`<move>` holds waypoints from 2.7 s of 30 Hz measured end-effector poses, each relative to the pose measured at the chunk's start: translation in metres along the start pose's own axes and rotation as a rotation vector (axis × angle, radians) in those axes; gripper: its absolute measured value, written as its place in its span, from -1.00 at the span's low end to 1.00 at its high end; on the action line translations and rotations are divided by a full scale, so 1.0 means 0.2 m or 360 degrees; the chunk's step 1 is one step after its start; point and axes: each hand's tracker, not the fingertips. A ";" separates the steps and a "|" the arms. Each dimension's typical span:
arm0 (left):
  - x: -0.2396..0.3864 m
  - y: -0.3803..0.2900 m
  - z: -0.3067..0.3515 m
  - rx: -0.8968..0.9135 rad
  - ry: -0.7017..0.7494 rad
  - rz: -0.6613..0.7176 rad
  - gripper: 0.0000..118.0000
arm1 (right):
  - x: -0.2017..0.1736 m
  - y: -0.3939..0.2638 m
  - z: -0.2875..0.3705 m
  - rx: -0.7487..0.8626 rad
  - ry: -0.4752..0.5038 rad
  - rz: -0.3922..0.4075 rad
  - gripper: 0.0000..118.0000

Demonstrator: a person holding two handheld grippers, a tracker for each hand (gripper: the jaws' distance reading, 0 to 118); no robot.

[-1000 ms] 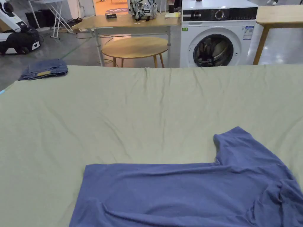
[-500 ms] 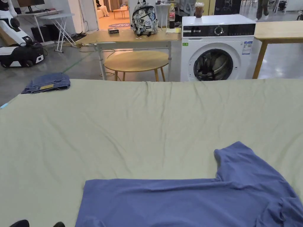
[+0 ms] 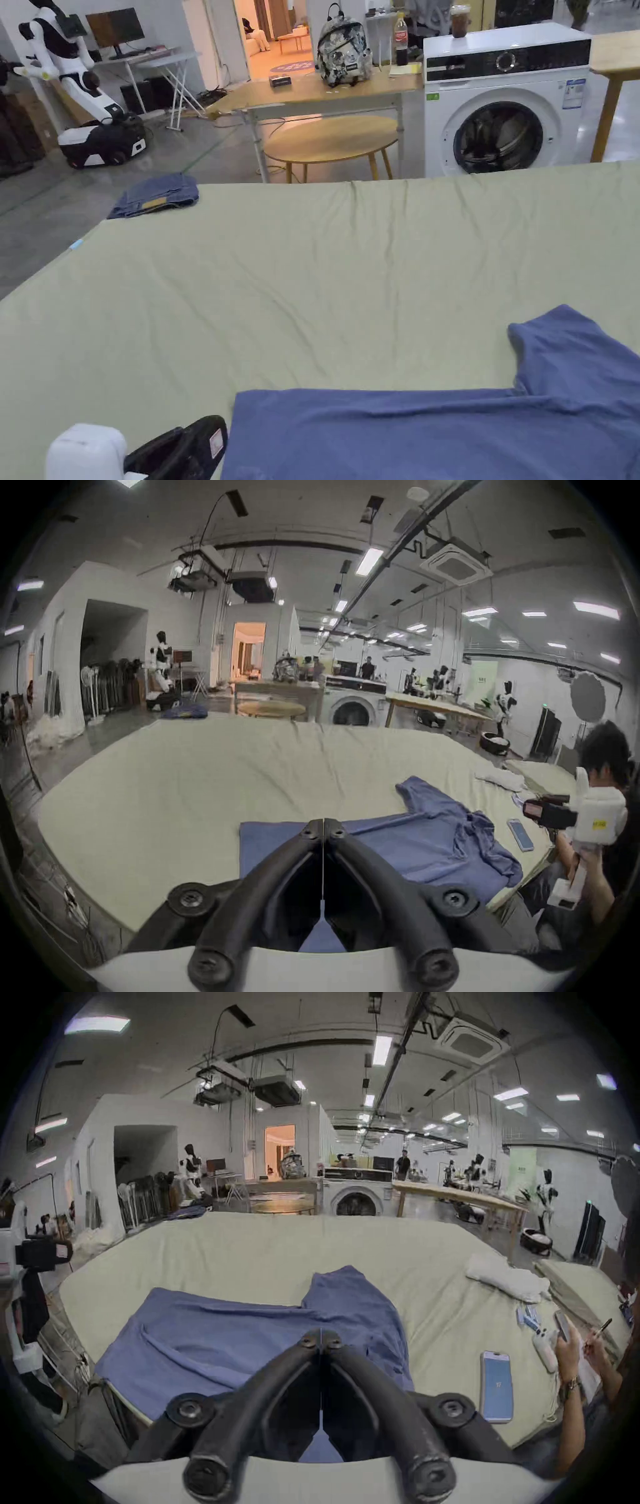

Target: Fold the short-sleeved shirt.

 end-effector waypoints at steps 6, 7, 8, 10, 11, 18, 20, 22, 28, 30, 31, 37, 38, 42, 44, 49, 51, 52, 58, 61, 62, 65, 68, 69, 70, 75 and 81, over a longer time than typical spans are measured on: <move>-0.35 0.04 -0.67 -0.0400 0.0019 0.0119 0.01 | 0.13 -0.10 -0.02 -0.0066 -0.0016 -0.0109 -1.00; -0.34 0.04 -0.82 -0.0483 0.0055 0.0124 0.02 | 0.15 -0.12 -0.02 -0.0079 -0.0027 -0.0134 -1.00; -0.38 0.03 -0.95 -0.0575 0.0131 0.0121 0.02 | 0.18 -0.14 -0.01 -0.0092 -0.0035 -0.0169 -1.00; -0.45 -0.01 -1.16 -0.0690 0.0188 0.0143 0.02 | 0.24 -0.17 -0.01 -0.0127 -0.0057 -0.0236 -1.00; -0.47 -0.04 -1.26 -0.0769 0.0222 0.0156 0.02 | 0.27 -0.19 0.00 -0.0137 -0.0083 -0.0257 -1.00; -0.57 -0.15 -1.49 -0.0931 0.0336 0.0149 -0.05 | 0.46 -0.27 0.03 -0.0241 -0.0227 -0.0273 -1.00; -0.47 -0.14 -1.45 -0.0954 0.0391 0.0008 -0.46 | 0.50 -0.26 -0.01 -0.0266 -0.0228 -0.0270 -1.00; -0.42 -0.15 -1.46 -0.0937 0.0393 -0.0031 -0.91 | 0.53 -0.21 -0.08 -0.0297 -0.0196 -0.0271 -1.00; -0.33 -0.16 -1.52 -0.1082 0.0410 -0.0192 -0.97 | 0.67 0.18 -0.54 -0.0424 -0.0083 -0.0244 0.57; -0.36 -0.13 -1.54 -0.1144 0.0375 -0.0134 -0.97 | 0.74 0.29 -0.76 -0.0520 -0.0037 -0.0257 0.65; -0.35 -0.10 -1.52 -0.1163 0.0361 -0.0104 -0.97 | 0.76 0.33 -0.92 -0.0592 -0.0065 -0.0267 0.65; -0.36 -0.09 -1.47 -0.1170 0.0330 -0.0007 -0.97 | 0.85 0.20 -1.60 -0.1012 -0.0163 -0.0266 0.51; -0.35 -0.09 -1.46 -0.1165 0.0328 0.0006 -0.97 | 0.84 0.16 -1.65 -0.1089 -0.0203 -0.0263 0.12; -0.36 -0.11 -1.44 -0.1126 0.0324 0.0039 -0.97 | 0.75 0.13 -1.57 -0.0999 -0.0219 -0.0188 -0.61; -0.41 -0.12 -1.45 -0.1085 0.0306 0.0060 -0.97 | 0.74 0.15 -1.53 -0.0991 -0.0237 -0.0177 -0.94; -0.43 0.00 -1.11 -0.0716 0.0118 0.0207 -0.97 | 0.77 0.28 -1.20 -0.0710 -0.0105 -0.0241 -0.97; -0.48 0.05 -0.95 -0.0619 0.0014 0.0163 -0.97 | 0.71 0.32 -0.95 -0.0611 -0.0060 -0.0211 -0.97; -0.54 0.04 -0.90 -0.0586 0.0023 0.0127 -0.97 | 0.70 0.32 -0.84 -0.0561 -0.0047 -0.0186 -0.97; -0.48 -0.16 -0.35 -0.0562 -0.0042 0.0026 -0.97 | 0.66 0.04 -0.21 -0.0398 -0.0092 -0.0329 -0.97; -0.45 -0.35 -0.18 -0.0648 -0.0071 0.0065 -0.97 | 0.64 -0.18 0.02 -0.0424 -0.0177 -0.0350 -0.97; -0.46 -0.41 -0.14 -0.0652 -0.0059 0.0069 -0.97 | 0.65 -0.25 0.06 -0.0432 -0.0199 -0.0391 -0.97; -0.47 -0.55 -0.06 -0.0725 -0.0042 0.0190 -0.97 | 0.66 -0.42 0.14 -0.0502 -0.0258 -0.0458 -0.97; -0.51 -0.64 -0.07 -0.0738 -0.0026 0.0219 -0.97 | 0.66 -0.53 0.13 -0.0559 -0.0270 -0.0538 -0.97; -0.51 -0.66 -0.08 -0.0753 -0.0023 0.0221 -0.97 | 0.66 -0.55 0.11 -0.0572 -0.0284 -0.0546 -0.97; -0.50 -0.68 -0.09 -0.0745 -0.0020 0.0213 -0.97 | 0.65 -0.57 0.09 -0.0586 -0.0281 -0.0546 -0.97; -0.48 -0.63 -0.04 -0.0544 -0.0024 0.0161 -0.02 | 0.59 -0.59 0.08 -0.0555 -0.0389 -0.0377 0.03; -0.26 -0.34 0.22 -0.0135 0.0105 -0.0095 -0.02 | 0.52 -0.33 0.32 -0.0189 -0.0427 -0.0206 0.24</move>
